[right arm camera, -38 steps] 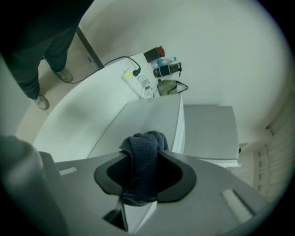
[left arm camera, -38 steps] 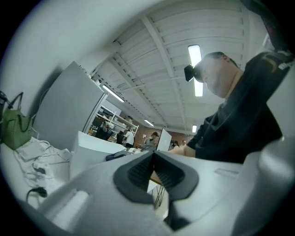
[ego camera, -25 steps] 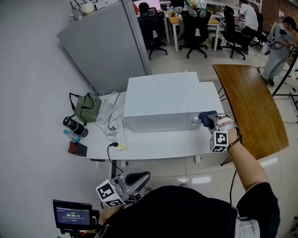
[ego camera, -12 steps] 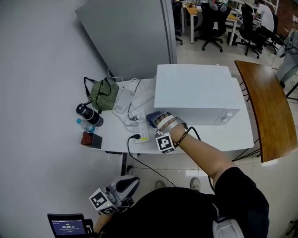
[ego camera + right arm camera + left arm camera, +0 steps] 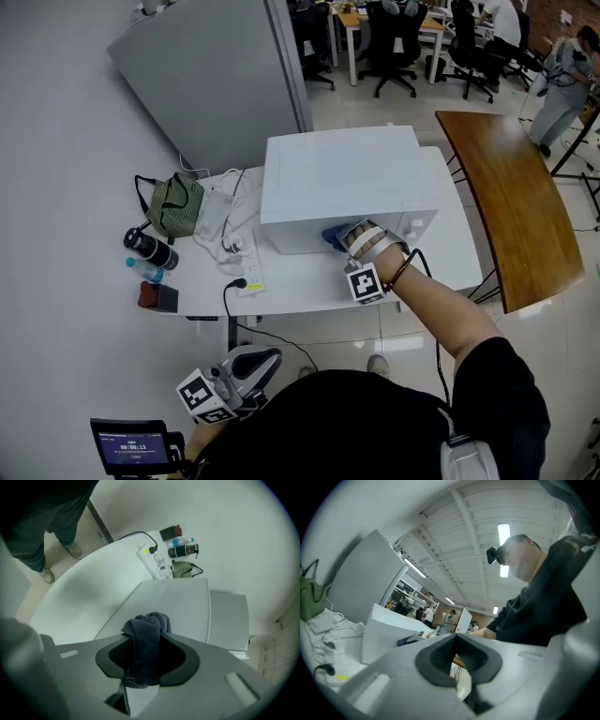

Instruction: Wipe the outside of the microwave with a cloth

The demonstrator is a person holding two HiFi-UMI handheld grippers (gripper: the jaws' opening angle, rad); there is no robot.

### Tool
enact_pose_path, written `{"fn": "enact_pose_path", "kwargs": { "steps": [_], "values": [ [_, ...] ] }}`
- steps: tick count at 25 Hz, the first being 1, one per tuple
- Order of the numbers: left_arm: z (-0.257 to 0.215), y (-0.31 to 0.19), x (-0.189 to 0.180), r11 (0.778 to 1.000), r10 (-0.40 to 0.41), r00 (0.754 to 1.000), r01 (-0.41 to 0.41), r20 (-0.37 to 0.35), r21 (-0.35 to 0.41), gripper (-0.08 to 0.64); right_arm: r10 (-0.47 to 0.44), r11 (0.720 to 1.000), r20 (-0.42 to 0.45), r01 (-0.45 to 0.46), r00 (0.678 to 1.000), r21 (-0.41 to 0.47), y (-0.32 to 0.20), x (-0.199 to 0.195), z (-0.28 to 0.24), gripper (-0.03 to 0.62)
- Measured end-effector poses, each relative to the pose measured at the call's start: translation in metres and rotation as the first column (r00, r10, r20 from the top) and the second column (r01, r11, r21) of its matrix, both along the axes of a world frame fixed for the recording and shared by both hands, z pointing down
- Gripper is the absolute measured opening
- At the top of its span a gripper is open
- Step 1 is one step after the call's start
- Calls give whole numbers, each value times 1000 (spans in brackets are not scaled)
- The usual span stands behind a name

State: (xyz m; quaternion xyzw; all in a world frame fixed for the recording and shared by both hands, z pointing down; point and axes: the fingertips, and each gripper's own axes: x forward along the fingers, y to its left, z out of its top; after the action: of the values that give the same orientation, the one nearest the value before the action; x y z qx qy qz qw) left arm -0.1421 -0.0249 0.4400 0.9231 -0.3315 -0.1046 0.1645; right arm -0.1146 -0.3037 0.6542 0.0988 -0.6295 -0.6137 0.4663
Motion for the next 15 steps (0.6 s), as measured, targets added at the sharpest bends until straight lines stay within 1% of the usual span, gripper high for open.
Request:
{"fn": "enact_pose_path", "kwargs": {
  "steps": [1, 3, 4, 6, 8, 10, 11, 13, 15],
  "values": [
    [-2, -6, 19, 1000, 27, 1000, -27, -4, 5, 5, 22, 1000, 18, -22, 1000, 4, -6, 29, -4, 130],
    [-5, -15, 55, 997, 78, 997, -78, -13, 12, 5, 78, 997, -18, -78, 997, 19, -19, 89, -6, 130],
    [-8, -19, 71, 995, 102, 995, -101, -15, 16, 5, 98, 995, -7, -97, 995, 19, -24, 112, -9, 130],
    [-12, -23, 96, 990, 137, 990, -136, -20, 25, 5, 121, 993, 22, -121, 992, 5, -27, 143, -16, 130],
    [-13, -23, 109, 989, 145, 989, -144, -24, 27, 5, 147, 989, 8, -147, 989, -1, -25, 154, -23, 130],
    [-13, -21, 106, 991, 130, 991, -130, -29, 25, 5, 168, 983, -55, -172, 984, -67, -16, 147, -17, 130],
    [-13, -19, 98, 993, 117, 993, -117, -33, 22, 5, 153, 983, -71, -159, 986, -94, -9, 132, -13, 130],
    [-9, -14, 73, 997, 81, 996, -81, -39, 11, 5, 85, 988, -87, -95, 993, -121, 8, 86, -4, 130],
    [-2, -2, 49, 999, 35, 999, -35, -36, 0, 5, 2, 992, -105, -15, 994, -126, 26, 35, 18, 130]
  ]
}}
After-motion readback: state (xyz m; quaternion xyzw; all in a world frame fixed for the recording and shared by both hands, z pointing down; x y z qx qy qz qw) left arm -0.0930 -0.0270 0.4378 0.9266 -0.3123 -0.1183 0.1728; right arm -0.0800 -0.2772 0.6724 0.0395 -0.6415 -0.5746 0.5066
